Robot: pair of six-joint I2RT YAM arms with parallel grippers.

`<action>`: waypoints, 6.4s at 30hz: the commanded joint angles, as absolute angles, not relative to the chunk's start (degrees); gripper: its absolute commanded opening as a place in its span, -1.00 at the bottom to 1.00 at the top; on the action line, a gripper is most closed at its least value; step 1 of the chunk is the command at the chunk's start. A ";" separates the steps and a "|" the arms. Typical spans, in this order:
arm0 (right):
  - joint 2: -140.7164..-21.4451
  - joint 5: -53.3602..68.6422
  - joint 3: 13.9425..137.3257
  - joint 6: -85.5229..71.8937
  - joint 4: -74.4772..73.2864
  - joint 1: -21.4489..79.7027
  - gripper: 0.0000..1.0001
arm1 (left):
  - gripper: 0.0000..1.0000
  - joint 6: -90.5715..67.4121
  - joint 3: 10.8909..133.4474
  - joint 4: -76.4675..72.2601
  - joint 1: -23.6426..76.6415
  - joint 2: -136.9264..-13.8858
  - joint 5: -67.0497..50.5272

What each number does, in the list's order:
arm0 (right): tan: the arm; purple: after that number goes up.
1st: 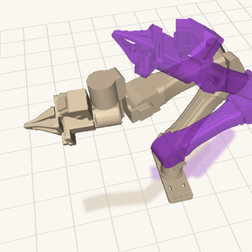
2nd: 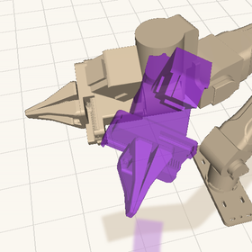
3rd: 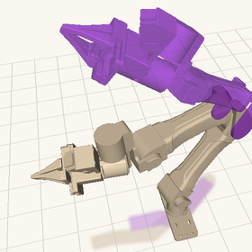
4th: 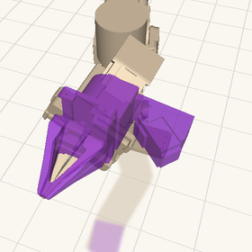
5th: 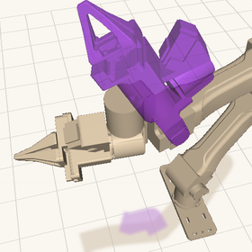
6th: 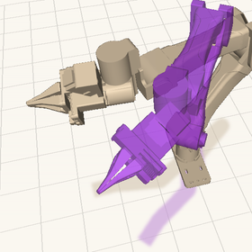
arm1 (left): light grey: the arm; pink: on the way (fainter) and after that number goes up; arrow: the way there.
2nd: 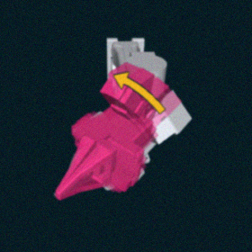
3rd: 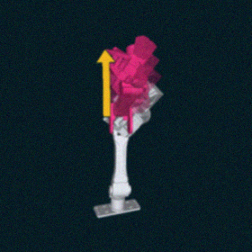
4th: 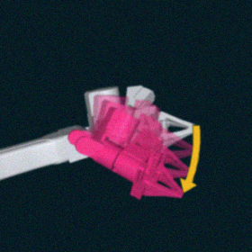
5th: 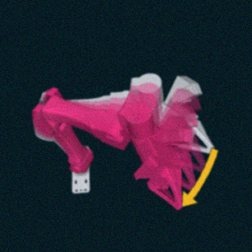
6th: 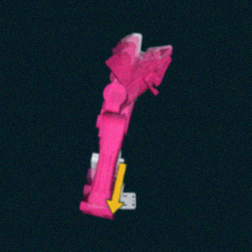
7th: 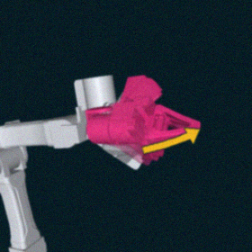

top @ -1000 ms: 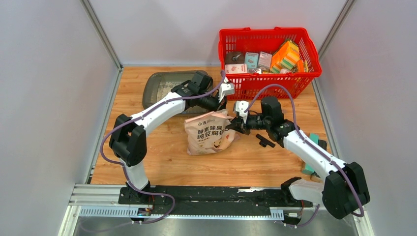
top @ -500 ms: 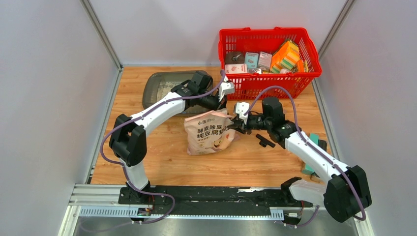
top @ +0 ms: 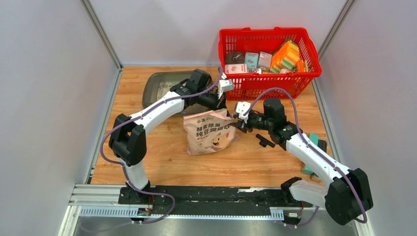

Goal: Fill the litter box with clean litter

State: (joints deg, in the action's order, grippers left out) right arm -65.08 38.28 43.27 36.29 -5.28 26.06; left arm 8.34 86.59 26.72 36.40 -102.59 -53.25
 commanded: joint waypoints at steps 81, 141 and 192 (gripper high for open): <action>-78.05 58.97 53.87 -9.49 3.27 21.18 -1.00 | 0.06 5.25 79.32 32.34 13.55 -79.48 -50.10; -85.70 66.62 54.66 -21.89 1.33 18.28 -1.00 | -0.45 -10.89 50.19 7.29 17.23 -70.23 -53.61; -85.87 80.33 44.65 -55.81 1.49 15.38 -1.00 | -0.89 -58.87 37.18 11.43 8.09 -82.61 -67.41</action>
State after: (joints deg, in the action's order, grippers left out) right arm -85.23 74.70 44.12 -54.24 4.56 16.16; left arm -55.86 39.44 8.54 10.96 -82.52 -72.20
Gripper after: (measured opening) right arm 0.009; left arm 0.007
